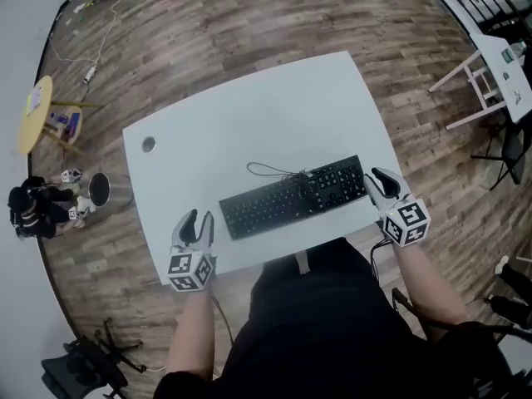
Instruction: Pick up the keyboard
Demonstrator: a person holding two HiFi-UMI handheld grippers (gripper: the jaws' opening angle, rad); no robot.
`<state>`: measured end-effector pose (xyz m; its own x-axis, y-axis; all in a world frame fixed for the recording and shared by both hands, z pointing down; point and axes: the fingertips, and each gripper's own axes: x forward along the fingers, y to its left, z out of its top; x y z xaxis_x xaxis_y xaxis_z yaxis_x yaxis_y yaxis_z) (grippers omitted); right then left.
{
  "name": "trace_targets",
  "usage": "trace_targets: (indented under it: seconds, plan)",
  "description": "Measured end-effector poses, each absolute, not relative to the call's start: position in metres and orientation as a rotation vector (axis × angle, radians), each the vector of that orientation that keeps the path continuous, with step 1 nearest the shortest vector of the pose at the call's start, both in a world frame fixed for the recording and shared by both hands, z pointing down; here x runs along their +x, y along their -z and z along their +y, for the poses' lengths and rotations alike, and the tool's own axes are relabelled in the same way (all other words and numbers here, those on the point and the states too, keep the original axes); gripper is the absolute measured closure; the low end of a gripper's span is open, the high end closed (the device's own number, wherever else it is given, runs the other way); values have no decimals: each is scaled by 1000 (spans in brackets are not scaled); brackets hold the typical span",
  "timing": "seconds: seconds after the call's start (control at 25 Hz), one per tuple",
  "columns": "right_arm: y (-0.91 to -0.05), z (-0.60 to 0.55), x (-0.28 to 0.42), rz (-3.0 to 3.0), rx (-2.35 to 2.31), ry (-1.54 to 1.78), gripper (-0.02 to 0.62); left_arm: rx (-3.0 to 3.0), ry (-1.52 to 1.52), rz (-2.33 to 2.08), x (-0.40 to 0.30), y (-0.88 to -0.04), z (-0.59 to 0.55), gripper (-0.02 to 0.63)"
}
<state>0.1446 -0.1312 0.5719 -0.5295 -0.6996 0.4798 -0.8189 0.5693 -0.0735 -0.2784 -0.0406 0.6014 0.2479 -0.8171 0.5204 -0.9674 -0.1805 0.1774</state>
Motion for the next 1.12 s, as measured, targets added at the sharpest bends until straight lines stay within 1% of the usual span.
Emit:
trace_targets:
  seconds: [0.04,0.2,0.48,0.68,0.88,1.12]
  plan:
    - [-578,-132,146,-2395,1219,-422,488,2043,-430,-1600,-276,-608,-40,425]
    - [-599,-135,154,-2353,1198,-469,454,1997,-428,-1512,-263,-628,-37,385]
    - [-631,-139,161,-2308,1141,-585,409,1948,-459,-1416,-248,-652,-31,376]
    - [-650,-142,164,-2271,1093,-659,374,1905,-461,-1384,-245,-665,-27,357]
    - [-660,-142,163,-2260,1030,-702,356,1844,-452,-1336,-240,-680,-19,313]
    - [-672,-141,164,-2235,1003,-734,349,1796,-484,-1283,-233,-696,-10,304]
